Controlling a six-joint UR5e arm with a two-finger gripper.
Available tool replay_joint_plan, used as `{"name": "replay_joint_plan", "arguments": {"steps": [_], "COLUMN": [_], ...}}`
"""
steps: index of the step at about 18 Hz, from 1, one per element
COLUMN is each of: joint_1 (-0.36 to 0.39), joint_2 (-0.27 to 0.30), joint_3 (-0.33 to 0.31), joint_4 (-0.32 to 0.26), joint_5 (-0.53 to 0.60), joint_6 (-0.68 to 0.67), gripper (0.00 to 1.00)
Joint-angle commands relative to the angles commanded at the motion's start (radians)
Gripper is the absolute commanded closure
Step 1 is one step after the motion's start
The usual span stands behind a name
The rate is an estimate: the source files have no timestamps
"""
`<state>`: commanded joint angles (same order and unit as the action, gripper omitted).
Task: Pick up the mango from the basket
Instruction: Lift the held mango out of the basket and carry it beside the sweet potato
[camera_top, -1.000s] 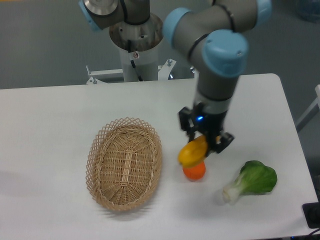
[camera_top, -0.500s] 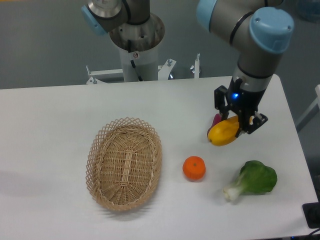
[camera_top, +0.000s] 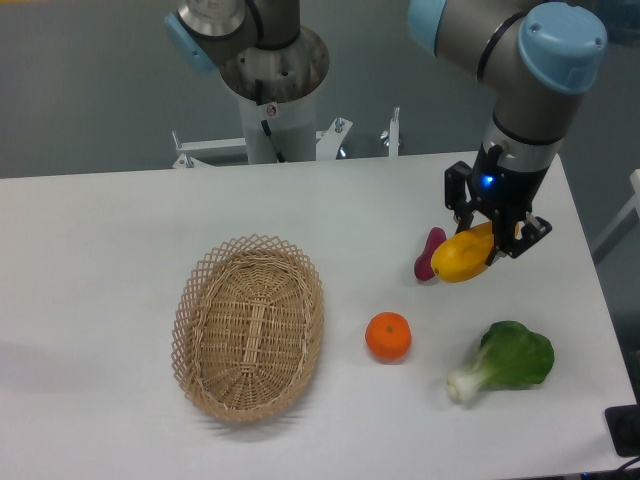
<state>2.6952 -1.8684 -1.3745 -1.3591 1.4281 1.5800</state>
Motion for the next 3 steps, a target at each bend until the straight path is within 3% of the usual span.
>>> {"name": "replay_joint_plan", "arguments": {"steps": [3], "joint_1": [0.0], "joint_2": [0.0], "joint_3": [0.002], "joint_4": [0.0], "joint_5": [0.0], "joint_6": [0.0], "gripper": [0.55]}}
